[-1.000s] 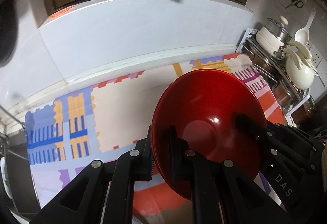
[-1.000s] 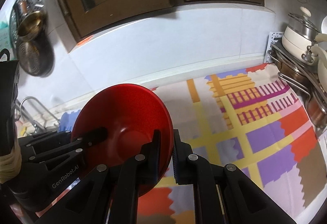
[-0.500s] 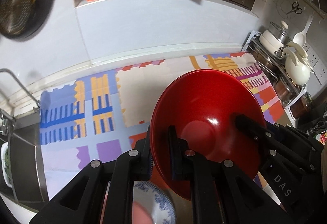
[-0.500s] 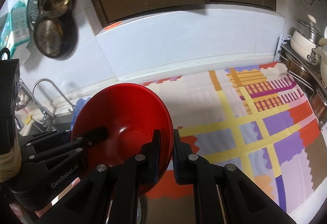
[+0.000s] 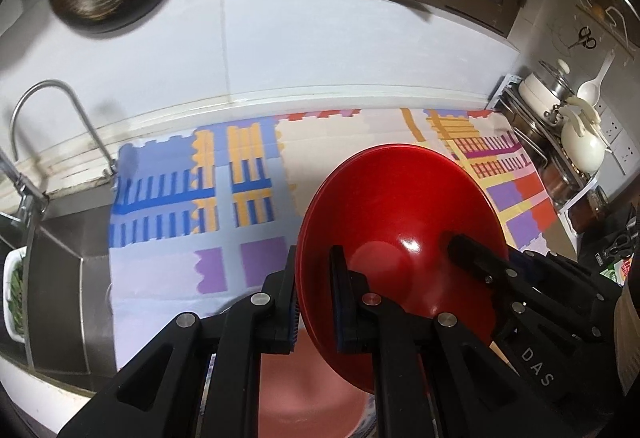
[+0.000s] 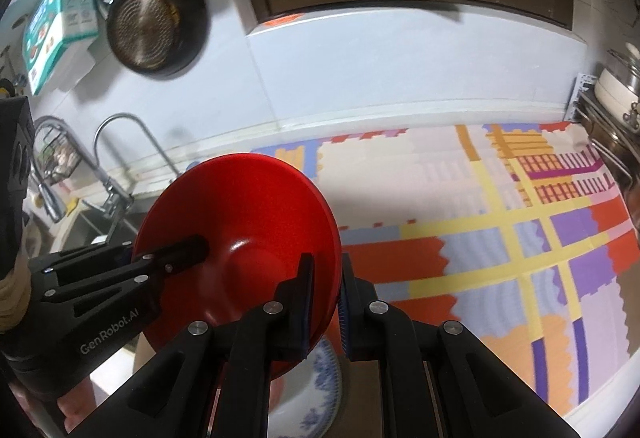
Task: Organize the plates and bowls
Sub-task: 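Lift the red-and-black bowl with both grippers and carry it over the stack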
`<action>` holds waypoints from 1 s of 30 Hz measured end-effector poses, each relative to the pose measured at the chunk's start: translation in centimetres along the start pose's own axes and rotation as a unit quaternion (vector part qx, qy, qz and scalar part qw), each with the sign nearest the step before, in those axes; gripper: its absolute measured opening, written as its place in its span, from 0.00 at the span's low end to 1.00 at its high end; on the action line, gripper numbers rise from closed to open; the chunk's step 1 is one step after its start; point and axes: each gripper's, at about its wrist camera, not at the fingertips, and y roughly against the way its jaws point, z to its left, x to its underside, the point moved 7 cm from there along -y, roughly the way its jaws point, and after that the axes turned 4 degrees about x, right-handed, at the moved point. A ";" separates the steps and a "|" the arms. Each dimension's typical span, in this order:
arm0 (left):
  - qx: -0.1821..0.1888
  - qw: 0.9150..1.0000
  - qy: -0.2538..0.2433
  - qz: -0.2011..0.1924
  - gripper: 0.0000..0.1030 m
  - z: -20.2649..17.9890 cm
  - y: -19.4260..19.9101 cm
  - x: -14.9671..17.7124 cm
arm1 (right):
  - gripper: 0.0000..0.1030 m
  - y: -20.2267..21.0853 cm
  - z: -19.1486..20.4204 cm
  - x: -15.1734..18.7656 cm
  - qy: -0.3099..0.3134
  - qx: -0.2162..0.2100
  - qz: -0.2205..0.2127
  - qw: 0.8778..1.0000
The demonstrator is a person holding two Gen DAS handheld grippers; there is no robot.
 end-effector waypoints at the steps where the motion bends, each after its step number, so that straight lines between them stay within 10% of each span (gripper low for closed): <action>1: -0.001 1.000 0.001 0.000 0.13 0.4 0.2 0.3 | 0.12 0.0 0.3 0.2 0.002 -0.001 0.002 1.000; 30: 0.013 0.994 0.014 0.103 0.14 6.4 -1.6 10.2 | 0.12 -3.1 6.2 7.8 0.037 0.010 0.094 0.995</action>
